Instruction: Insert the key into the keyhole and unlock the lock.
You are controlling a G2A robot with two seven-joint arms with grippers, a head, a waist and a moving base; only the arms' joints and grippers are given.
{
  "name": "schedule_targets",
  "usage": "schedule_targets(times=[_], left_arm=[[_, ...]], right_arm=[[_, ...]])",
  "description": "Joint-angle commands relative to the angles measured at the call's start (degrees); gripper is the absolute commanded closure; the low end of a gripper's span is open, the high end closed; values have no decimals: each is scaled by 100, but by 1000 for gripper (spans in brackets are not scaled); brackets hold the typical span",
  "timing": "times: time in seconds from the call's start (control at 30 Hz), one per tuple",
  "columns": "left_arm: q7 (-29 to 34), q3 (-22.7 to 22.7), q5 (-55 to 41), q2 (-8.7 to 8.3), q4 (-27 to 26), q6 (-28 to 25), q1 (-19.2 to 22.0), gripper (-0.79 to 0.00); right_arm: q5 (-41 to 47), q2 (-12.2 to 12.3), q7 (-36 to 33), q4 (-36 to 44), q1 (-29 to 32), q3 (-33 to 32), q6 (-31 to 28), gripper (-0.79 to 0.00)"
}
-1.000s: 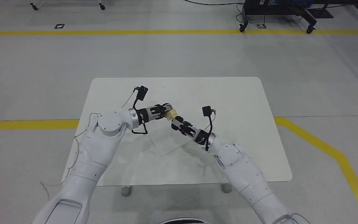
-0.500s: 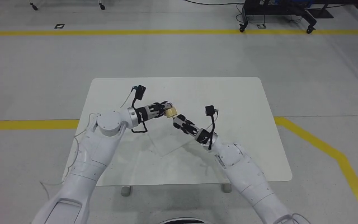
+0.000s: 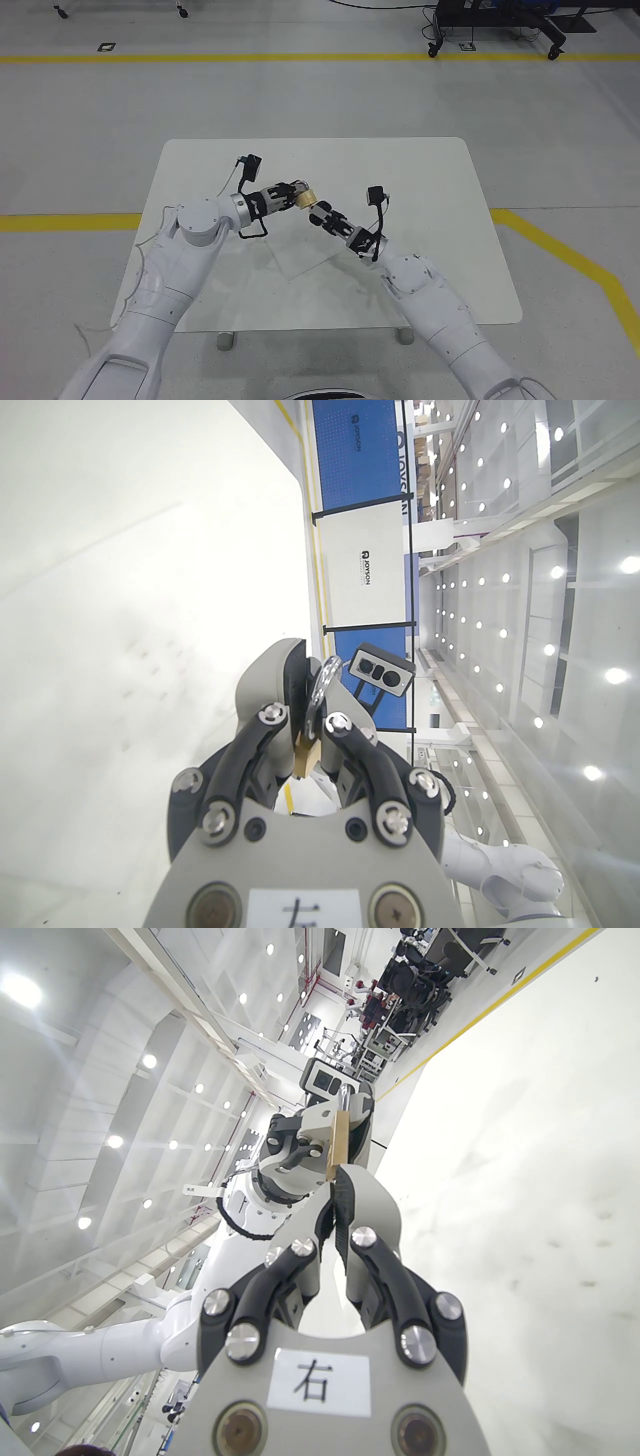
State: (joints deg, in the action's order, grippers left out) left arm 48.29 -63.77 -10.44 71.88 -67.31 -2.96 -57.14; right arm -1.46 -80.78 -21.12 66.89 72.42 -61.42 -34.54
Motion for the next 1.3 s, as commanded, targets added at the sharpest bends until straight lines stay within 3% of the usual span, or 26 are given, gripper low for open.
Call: schedule_targets(times=[0.0, 0.03, 0.07, 0.1, 0.13, 0.33, 0.57, 0.6, 0.63, 0.7, 0.97, 1.27], left_arm=[[-64, -12, -69, 5, -11, 46, 0, 0], [-103, -32, -116, 5, -6, 54, -1, 0], [-139, -57, -171, 6, 4, 62, -3, 0], [-189, -85, -237, 7, 17, 72, -6, 0], [-248, -119, -321, 10, 30, 76, -10, 0], [-798, -372, -1155, 59, 179, 41, -67, 0], [-1169, -366, -1401, 117, 198, -429, -170, 0], [-1222, -350, -1397, 126, 198, -513, -183, 0], [-1291, -335, -1371, 134, 207, -595, -193, 0], [-1366, -297, -1336, 149, 222, -685, -205, 0], [-1365, -246, -1189, 162, 221, -689, -209, 0], [-687, -151, -1951, 214, 584, 1002, 99, 0]], right_arm=[[68, -5, 13, -24, -13, 7, -14, 0], [123, -6, 17, -37, -11, 4, -24, 0], [191, -7, 13, -47, -10, -4, -29, -188], [269, -6, 3, -59, -13, -18, -22, -523], [356, -6, -1, -65, -16, -36, -25, -785], [563, -5, -16, -73, -10, -79, -44, -785], [724, -9, -204, 37, 41, -15, 0, -785], [821, -5, -310, 58, 46, -15, 13, -431], [878, 0, -384, 72, 45, -18, 35, -206], [1036, 0, -514, 98, 32, -7, 132, 0], [1517, 20, -825, 116, -19, -91, 211, 0], [1698, 68, -1024, 278, 153, -218, -650, 0]])
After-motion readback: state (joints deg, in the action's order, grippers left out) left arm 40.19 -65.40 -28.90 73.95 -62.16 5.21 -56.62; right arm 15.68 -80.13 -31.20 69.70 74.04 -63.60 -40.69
